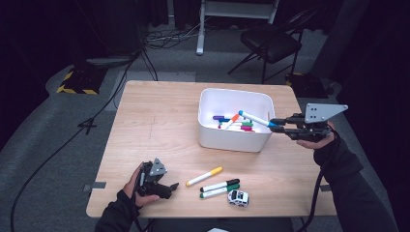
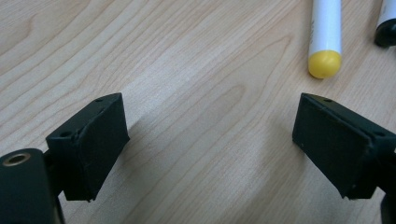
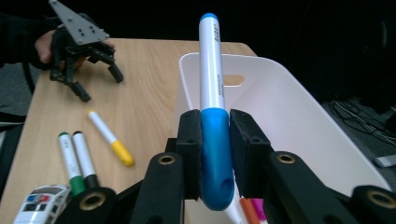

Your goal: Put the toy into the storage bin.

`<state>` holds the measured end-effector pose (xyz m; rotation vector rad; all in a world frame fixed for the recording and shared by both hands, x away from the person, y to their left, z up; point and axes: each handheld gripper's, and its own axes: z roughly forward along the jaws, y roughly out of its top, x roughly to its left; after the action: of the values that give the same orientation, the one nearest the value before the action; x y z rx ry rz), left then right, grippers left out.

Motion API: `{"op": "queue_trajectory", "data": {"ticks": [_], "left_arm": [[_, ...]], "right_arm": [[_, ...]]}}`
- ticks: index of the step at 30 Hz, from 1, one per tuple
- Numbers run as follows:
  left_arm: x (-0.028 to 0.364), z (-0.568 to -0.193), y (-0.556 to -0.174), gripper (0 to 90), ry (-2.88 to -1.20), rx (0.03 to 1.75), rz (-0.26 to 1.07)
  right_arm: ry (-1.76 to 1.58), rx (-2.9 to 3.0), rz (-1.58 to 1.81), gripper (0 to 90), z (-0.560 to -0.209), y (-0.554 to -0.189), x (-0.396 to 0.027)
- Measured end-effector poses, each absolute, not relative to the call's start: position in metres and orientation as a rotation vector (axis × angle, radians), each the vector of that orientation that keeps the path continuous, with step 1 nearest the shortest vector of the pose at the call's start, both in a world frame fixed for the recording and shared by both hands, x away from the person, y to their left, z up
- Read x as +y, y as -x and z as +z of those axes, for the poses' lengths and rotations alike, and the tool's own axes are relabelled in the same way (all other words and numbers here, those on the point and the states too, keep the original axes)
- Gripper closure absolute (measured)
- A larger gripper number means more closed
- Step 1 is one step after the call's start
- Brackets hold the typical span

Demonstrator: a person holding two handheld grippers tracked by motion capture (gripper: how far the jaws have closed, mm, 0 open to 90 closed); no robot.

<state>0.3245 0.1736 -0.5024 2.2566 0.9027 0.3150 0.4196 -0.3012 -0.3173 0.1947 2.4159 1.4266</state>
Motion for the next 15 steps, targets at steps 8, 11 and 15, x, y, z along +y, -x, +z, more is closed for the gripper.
{"op": "queue_trajectory", "data": {"ticks": [8, 11, 15], "left_arm": [[0.173, -0.503, -0.325, 10.5, -2.254, 0.899, 0.315], [0.173, -0.502, -0.325, 10.5, -2.255, 0.898, 0.315], [0.173, -0.503, -0.325, 10.5, -2.254, 0.899, 0.315]], "right_arm": [[-0.25, 2.416, 1.395, 75.2, -0.312, -0.45, -0.291], [-0.274, 2.436, 1.363, 75.2, -0.313, -0.462, -0.284], [-0.309, 2.456, 1.339, 75.2, -0.318, -0.475, -0.277]]}}
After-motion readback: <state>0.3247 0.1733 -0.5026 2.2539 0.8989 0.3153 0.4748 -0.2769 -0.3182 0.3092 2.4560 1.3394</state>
